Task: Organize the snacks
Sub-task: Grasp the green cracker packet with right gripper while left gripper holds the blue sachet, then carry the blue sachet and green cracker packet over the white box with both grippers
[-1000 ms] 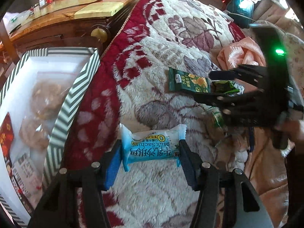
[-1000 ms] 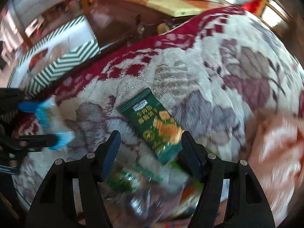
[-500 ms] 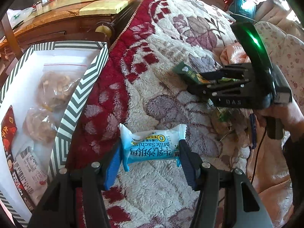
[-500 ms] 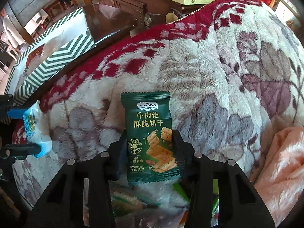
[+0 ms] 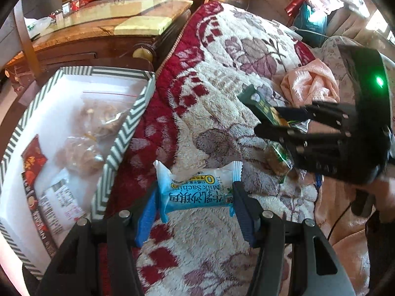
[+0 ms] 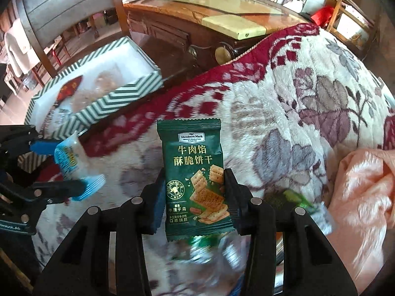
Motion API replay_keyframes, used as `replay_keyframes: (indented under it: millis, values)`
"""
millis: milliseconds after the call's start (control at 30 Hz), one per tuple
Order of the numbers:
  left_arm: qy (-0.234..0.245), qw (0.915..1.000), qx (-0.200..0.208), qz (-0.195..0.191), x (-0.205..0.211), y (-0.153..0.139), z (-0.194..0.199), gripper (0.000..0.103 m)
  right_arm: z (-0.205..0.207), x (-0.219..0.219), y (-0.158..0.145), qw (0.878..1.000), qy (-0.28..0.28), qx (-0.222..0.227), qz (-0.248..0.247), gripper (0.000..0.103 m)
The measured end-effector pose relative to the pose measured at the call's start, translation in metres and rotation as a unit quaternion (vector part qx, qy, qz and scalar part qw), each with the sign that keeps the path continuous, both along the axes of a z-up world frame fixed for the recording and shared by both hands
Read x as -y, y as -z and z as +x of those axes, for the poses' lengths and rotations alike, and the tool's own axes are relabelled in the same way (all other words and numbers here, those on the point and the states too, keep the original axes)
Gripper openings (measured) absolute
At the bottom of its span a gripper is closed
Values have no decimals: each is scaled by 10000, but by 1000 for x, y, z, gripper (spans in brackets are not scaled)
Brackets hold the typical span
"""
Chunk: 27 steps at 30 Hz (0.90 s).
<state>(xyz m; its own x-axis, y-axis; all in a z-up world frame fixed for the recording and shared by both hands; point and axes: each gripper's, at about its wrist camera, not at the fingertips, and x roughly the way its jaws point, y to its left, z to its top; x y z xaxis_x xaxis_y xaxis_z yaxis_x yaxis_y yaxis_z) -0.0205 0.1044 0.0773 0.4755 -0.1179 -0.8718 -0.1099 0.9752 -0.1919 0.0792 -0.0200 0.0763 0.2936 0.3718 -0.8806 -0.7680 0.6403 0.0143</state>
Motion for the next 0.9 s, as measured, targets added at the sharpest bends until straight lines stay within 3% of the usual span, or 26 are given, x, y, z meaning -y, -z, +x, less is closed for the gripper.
replay_keyframes:
  millis: [400,900]
  values:
    - [-272,9986,347,295,-25,-24,-40,60,-65,-13,-13,9979,292,-104,577,43]
    - [-917,9938,461,436,-78,-27,-76,60,-99,-65,-19,9978,35,-189,629,43]
